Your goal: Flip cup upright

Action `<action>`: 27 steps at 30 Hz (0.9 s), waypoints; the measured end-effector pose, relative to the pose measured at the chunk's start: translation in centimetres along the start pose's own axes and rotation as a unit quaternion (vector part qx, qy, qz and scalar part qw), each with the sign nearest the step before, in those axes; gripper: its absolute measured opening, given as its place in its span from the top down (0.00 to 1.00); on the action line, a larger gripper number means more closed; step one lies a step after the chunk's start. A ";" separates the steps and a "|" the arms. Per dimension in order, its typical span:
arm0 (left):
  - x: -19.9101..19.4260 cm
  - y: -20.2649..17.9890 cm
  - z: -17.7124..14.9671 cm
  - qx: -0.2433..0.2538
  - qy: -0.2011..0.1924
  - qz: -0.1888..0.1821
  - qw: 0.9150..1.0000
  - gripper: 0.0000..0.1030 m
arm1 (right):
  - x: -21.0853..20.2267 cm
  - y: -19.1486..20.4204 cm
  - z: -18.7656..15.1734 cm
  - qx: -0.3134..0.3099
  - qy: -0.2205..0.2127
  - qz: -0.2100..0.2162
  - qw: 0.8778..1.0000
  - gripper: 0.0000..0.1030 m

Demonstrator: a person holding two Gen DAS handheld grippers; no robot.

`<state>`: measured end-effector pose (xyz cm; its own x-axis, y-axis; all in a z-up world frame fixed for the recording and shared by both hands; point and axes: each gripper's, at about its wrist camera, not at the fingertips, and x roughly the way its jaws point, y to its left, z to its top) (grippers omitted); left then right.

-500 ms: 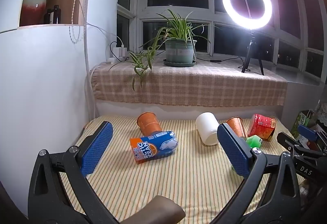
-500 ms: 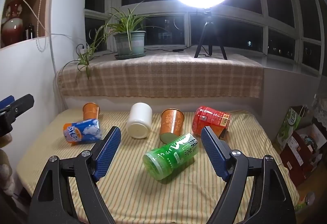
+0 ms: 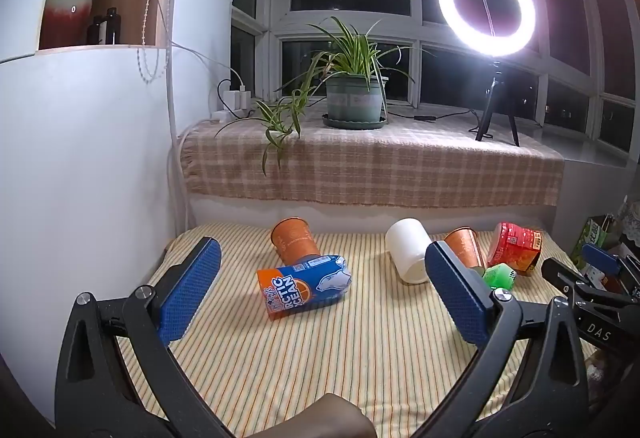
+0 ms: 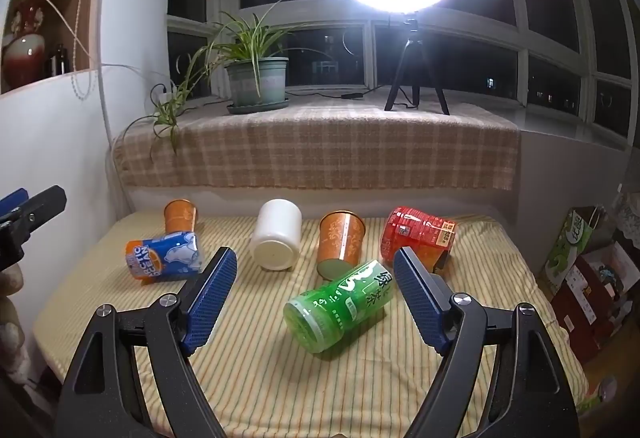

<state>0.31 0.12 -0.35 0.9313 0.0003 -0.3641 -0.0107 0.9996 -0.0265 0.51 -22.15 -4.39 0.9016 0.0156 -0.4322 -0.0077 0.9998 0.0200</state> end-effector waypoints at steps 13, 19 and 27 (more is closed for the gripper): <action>0.0 0.0 0.0 0.000 0.000 0.001 1.000 0.00 | 0.0 0.0 -0.1 0.001 0.002 0.002 1.000 0.22; 0.0 0.0 0.1 -0.001 0.001 0.001 1.000 0.00 | 0.2 0.1 -0.4 0.001 0.003 0.002 1.000 0.22; 0.1 0.1 -0.4 -0.001 0.000 0.000 1.000 0.00 | 0.2 0.1 -0.3 0.001 0.004 0.003 1.000 0.22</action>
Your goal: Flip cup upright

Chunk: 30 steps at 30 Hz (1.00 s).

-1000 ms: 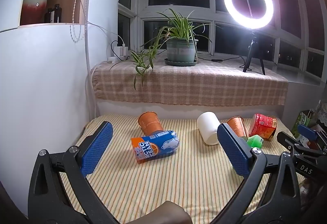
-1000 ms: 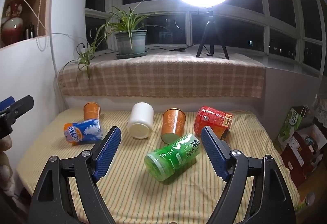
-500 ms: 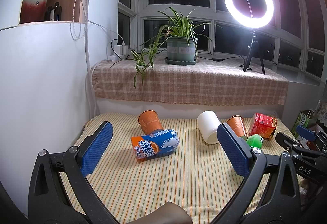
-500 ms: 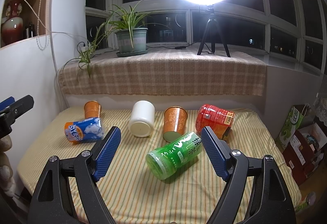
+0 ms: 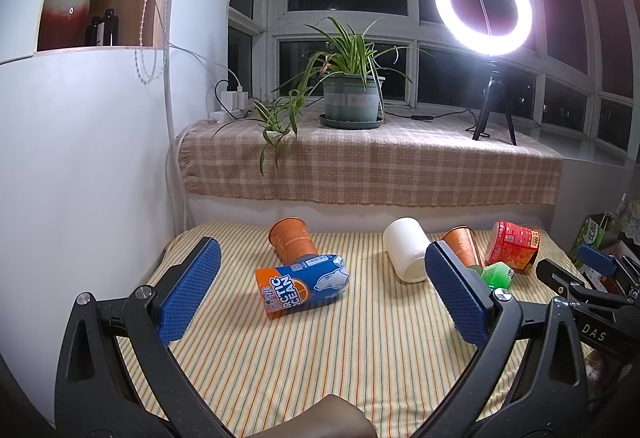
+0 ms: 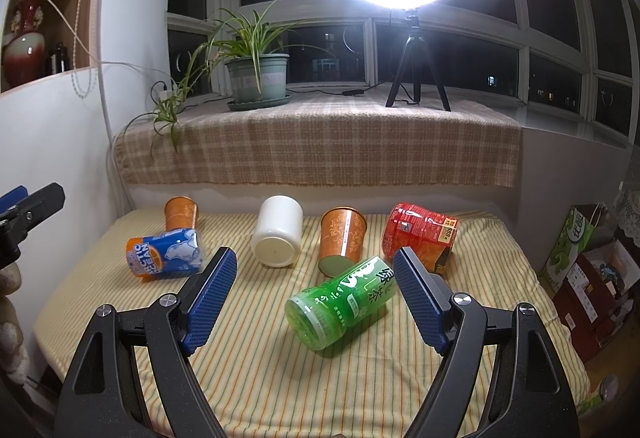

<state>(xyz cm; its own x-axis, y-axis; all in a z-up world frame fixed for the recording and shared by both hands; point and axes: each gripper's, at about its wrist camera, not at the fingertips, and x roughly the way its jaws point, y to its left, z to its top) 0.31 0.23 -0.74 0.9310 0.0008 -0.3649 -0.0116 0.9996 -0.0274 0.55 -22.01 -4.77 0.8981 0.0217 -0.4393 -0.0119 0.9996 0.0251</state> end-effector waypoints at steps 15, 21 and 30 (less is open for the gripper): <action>-0.3 -0.7 -0.2 0.003 0.001 -0.002 1.000 0.00 | -0.1 0.3 -0.1 -0.002 0.000 0.002 1.000 0.22; -0.3 -0.8 -0.2 0.003 0.001 -0.001 1.000 0.00 | -0.1 0.5 0.0 -0.005 0.001 0.003 1.000 0.22; -0.4 -0.8 -0.2 0.003 0.001 -0.002 1.000 0.00 | 0.2 1.0 0.1 -0.012 0.004 0.007 1.000 0.22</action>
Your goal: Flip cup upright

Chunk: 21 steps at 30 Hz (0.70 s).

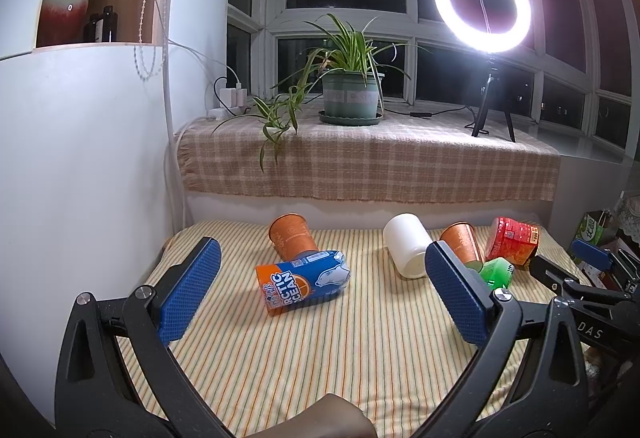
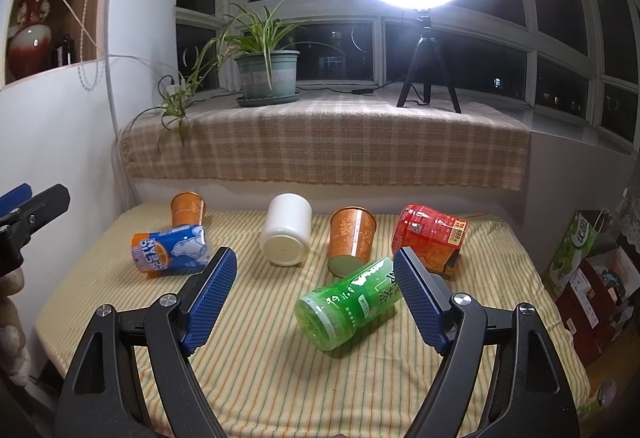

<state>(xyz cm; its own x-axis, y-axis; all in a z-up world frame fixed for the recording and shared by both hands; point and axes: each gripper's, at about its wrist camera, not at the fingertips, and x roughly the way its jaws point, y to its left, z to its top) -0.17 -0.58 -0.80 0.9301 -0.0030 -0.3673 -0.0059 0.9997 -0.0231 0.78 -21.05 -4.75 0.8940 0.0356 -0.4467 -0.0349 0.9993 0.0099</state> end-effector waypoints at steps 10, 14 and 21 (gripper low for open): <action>0.0 0.3 -0.4 0.000 0.002 0.001 1.000 0.00 | 0.7 0.4 0.1 -0.004 0.005 0.002 1.000 0.22; 0.3 1.0 -0.7 -0.002 0.006 0.002 1.000 0.00 | 1.1 0.8 0.1 -0.008 0.008 0.005 1.000 0.22; 1.0 1.8 -0.8 -0.007 0.012 0.007 1.000 0.00 | 2.4 1.5 0.4 -0.013 0.016 0.017 1.000 0.22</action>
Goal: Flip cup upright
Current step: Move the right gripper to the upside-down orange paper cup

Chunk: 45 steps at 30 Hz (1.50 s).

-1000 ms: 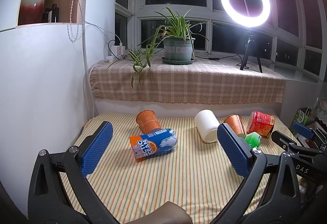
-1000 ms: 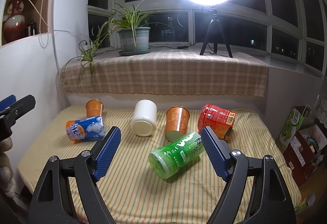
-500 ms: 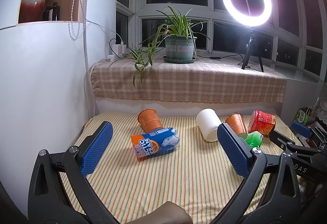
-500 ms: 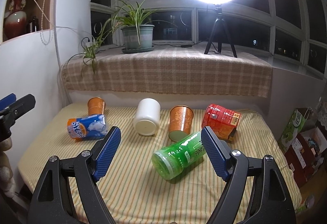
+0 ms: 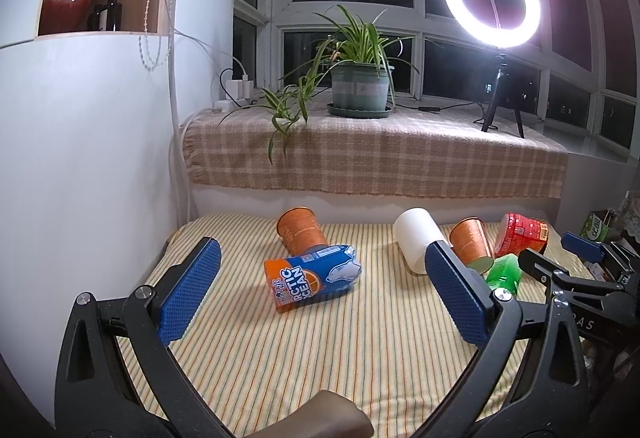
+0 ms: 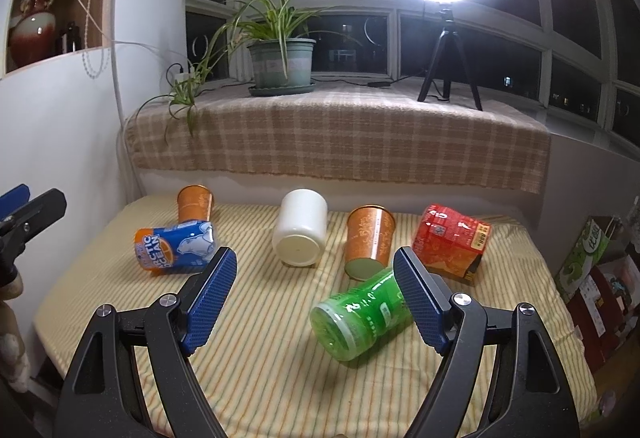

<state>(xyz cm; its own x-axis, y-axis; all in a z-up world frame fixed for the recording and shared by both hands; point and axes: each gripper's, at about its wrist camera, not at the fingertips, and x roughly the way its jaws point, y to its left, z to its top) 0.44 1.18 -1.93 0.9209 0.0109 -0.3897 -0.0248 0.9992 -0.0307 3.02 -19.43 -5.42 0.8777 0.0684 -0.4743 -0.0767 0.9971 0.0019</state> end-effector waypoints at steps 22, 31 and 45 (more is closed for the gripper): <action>2.7 6.0 -3.5 -0.027 0.060 0.037 0.997 0.00 | 11.4 5.8 3.5 -0.046 0.084 0.096 0.991 0.22; 2.9 9.3 -5.0 -0.049 0.076 0.069 0.993 0.00 | 18.6 7.8 4.8 -0.029 0.155 0.135 0.978 0.22; 4.8 11.9 -6.2 -0.071 0.101 0.085 0.989 0.00 | 27.6 12.9 6.1 -0.068 0.253 0.180 0.948 0.22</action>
<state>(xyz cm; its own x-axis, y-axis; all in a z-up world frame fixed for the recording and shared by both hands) 2.11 12.90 -9.88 0.8030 0.1554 -0.5753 -0.2396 0.9681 -0.0729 29.11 -4.45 -13.11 0.4465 0.3431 -0.8264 -0.4175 0.8968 0.1468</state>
